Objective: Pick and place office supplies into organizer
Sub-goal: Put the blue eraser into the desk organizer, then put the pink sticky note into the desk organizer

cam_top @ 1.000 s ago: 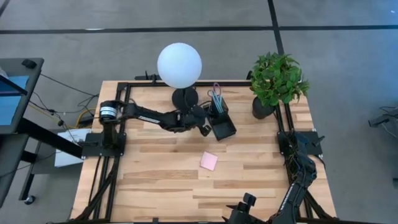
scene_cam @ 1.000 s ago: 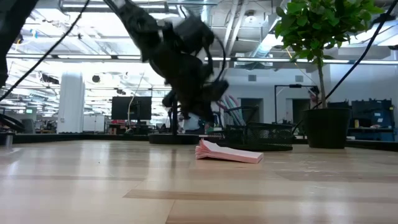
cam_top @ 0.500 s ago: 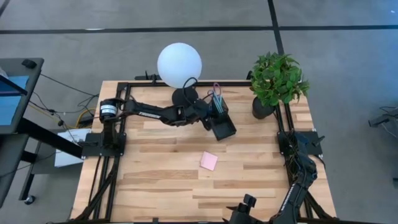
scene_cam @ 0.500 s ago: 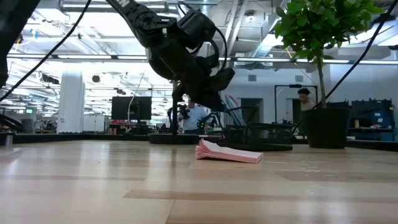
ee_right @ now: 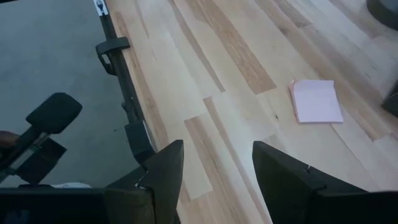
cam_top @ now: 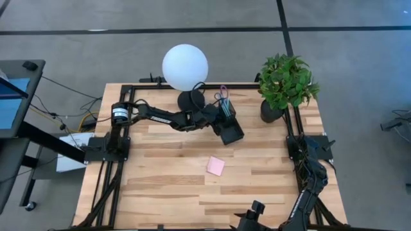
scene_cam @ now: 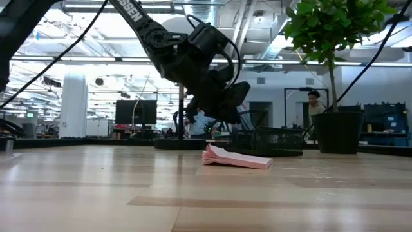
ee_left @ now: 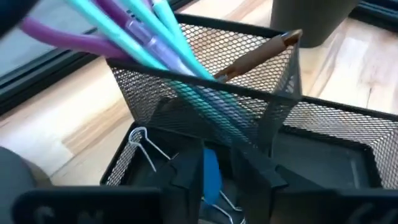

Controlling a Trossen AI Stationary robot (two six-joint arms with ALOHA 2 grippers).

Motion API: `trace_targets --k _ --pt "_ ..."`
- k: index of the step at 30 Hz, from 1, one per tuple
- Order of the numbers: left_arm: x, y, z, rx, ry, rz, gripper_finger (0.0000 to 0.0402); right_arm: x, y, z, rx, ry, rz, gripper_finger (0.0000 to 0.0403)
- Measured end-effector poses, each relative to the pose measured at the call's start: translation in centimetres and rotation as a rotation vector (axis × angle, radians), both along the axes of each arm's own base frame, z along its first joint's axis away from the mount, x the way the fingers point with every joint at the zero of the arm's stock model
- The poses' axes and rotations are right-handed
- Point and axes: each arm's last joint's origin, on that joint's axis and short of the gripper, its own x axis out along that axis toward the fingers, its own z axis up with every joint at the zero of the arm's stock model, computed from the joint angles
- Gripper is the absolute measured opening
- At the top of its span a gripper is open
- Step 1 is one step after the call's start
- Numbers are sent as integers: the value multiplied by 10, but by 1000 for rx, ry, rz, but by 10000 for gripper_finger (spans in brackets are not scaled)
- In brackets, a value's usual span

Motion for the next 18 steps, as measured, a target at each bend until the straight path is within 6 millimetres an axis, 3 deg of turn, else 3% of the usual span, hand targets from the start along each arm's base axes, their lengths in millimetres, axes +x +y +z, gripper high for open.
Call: trace_targets --k 7,11,14,18 --pt "0 0 1 -5 -12 5 132 -1 1 0 0 0 3 189" --pt "4 -5 5 -73 -18 -77 144 -1 1 0 1 0 2 189" --pt "3 -12 19 -153 -9 -156 140 -1 1 0 2 -1 2 189" --pt "-9 -31 48 -136 32 -167 133 -1 1 0 10 -5 -5 189"
